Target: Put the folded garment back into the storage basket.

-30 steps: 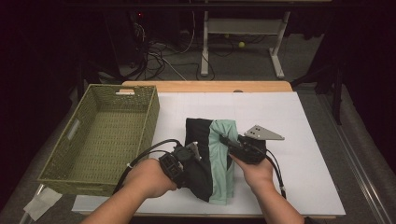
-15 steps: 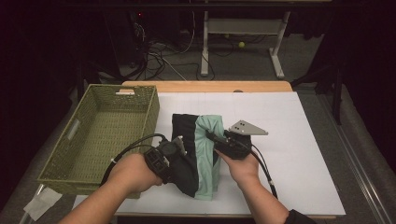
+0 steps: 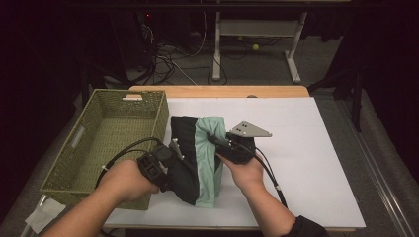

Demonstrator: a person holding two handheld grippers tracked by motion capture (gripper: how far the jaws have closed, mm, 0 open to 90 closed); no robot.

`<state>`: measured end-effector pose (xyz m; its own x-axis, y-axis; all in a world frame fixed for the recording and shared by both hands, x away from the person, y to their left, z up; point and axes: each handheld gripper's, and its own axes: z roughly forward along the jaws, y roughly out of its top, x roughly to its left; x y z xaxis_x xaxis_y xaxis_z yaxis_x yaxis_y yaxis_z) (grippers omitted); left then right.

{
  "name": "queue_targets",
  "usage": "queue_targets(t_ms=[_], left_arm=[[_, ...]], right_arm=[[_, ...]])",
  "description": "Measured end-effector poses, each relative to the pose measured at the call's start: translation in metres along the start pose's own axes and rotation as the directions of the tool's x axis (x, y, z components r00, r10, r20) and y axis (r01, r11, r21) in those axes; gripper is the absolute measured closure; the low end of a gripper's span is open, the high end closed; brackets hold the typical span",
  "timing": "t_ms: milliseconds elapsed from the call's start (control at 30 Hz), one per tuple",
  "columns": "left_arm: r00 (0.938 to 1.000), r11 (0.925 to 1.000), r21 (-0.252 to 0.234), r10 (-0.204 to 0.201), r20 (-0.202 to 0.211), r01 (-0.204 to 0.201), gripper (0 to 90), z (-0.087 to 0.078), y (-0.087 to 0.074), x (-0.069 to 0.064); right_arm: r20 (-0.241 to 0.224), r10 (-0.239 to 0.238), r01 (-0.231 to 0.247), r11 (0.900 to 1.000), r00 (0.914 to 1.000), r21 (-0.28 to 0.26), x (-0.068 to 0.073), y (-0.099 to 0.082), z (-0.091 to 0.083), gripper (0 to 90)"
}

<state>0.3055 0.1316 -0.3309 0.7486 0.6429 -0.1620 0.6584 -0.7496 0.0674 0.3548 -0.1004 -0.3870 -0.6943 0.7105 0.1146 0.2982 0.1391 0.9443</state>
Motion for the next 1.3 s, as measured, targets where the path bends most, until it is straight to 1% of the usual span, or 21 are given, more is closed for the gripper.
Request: queue_targets(t_ms=[67,233,433,567,733,900,1000,1100,1300], left_arm=[[1.0000,1.0000,0.001,0.002,-0.001,-0.002,79.1,-0.004,-0.002,0.002],[0.9999,1.0000,-0.001,-0.008,0.007,0.008,79.0,-0.011,-0.009,0.008],[0.9998,0.9997,-0.013,-0.021,-0.005,0.021,79.0,-0.021,-0.018,0.018],[0.9996,0.9997,-0.012,-0.023,-0.014,0.023,79.1,-0.027,-0.023,0.025],[0.9988,0.9991,-0.015,-0.041,-0.027,0.040,79.1,-0.033,-0.029,0.034],[0.9986,0.9992,-0.008,-0.038,-0.036,0.038,79.2,-0.038,-0.036,0.040],[0.9979,0.9986,-0.017,-0.050,-0.042,0.049,79.1,-0.041,-0.042,0.045],[0.9969,0.9974,-0.027,-0.068,-0.039,0.067,79.1,-0.044,-0.049,0.052],[0.9943,0.9952,-0.041,-0.092,-0.055,0.089,79.1,-0.046,-0.062,0.062]], right_arm=[[-0.003,-0.002,0.002,1.0000,1.0000,-0.004,0.003,0.003,0.002,67.4],[-0.009,-0.017,0.017,0.9998,0.9998,-0.013,0.009,0.012,0.004,67.2],[-0.009,-0.018,0.018,0.9997,0.9998,-0.016,0.017,0.022,0.010,67.2],[-0.008,-0.021,0.021,0.9996,0.9997,-0.020,0.021,0.028,0.016,67.3],[-0.011,-0.035,0.034,0.9990,0.9993,-0.030,0.028,0.037,0.025,67.2],[-0.020,-0.038,0.037,0.9988,0.9991,-0.032,0.036,0.043,0.036,67.2],[-0.028,-0.037,0.036,0.9989,0.9989,-0.030,0.040,0.047,0.042,67.2],[-0.035,-0.033,0.032,0.9990,0.9988,-0.030,0.044,0.051,0.048,67.2],[-0.048,-0.037,0.036,0.9991,0.9982,-0.024,0.051,0.053,0.059,67.2]])
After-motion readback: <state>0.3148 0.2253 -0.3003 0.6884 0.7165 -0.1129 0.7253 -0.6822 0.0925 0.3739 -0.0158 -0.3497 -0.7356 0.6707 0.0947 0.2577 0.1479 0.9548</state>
